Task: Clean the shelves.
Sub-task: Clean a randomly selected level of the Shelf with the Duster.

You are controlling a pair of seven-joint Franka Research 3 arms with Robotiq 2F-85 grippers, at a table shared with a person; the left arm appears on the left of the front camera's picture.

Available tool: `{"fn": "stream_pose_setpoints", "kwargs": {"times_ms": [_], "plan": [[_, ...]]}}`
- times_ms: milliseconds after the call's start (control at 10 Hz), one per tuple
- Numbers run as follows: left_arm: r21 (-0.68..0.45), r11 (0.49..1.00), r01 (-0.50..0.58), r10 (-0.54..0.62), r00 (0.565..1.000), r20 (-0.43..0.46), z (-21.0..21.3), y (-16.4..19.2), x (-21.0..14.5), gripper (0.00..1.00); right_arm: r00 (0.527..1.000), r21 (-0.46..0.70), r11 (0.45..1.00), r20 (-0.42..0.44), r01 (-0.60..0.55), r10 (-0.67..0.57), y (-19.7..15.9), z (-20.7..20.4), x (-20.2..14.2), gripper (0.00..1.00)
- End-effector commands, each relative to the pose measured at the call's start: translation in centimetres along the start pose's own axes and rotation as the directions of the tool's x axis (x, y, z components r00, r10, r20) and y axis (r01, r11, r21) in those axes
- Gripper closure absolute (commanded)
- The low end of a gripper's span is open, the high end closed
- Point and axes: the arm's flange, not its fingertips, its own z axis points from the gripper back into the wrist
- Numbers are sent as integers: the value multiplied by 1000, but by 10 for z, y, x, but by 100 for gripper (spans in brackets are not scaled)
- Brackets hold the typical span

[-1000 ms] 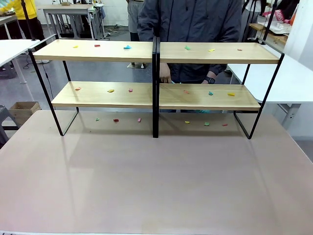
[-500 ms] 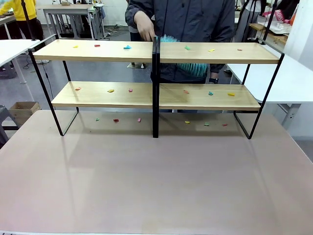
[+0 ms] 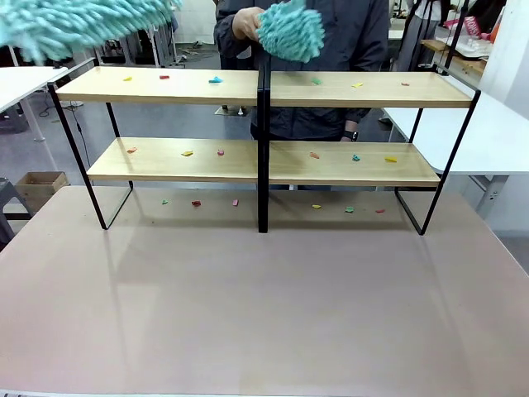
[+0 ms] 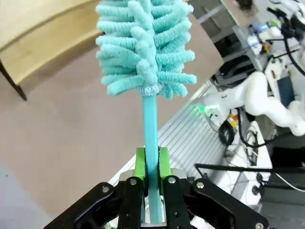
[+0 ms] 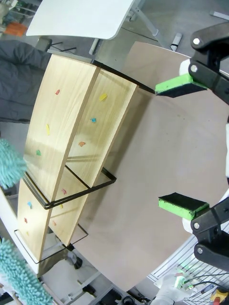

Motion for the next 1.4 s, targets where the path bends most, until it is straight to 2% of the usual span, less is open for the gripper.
{"fn": "stream_pose_setpoints", "kwargs": {"times_ms": [0, 200, 400, 600, 1000, 1200, 1300], "plan": [[-31, 998, -49, 49, 999, 14, 18, 20, -3, 87, 1000, 4, 1000, 0, 1, -1, 0, 0, -1, 0], [-14, 990, -141, 142, 983, 115, 59, 47, -45, 87, 1000, 4, 1000, 0, 1, -1, 0, 0, -1, 0], [-6, 959, -283, 277, 934, 227, 91, 66, -99, 87, 1000, 4, 1000, 0, 1, -1, 0, 0, -1, 0], [-11, 939, -344, 336, 908, 252, 101, 75, -130, 87, 1000, 4, 1000, 0, 1, -1, 0, 0, -1, 0], [-41, 941, -336, 335, 909, 248, 100, 82, -129, 87, 1000, 4, 1000, 0, 1, -1, 0, 0, -1, 0], [-95, 954, -284, 300, 917, 263, 84, 69, -95, 87, 1000, 4, 1000, 0, 1, -1, 0, 0, -1, 0], [-129, 960, -248, 273, 931, 241, 69, 56, -70, 87, 1000, 4, 1000, 0, 1, -1, 0, 0, -1, 0]]}}
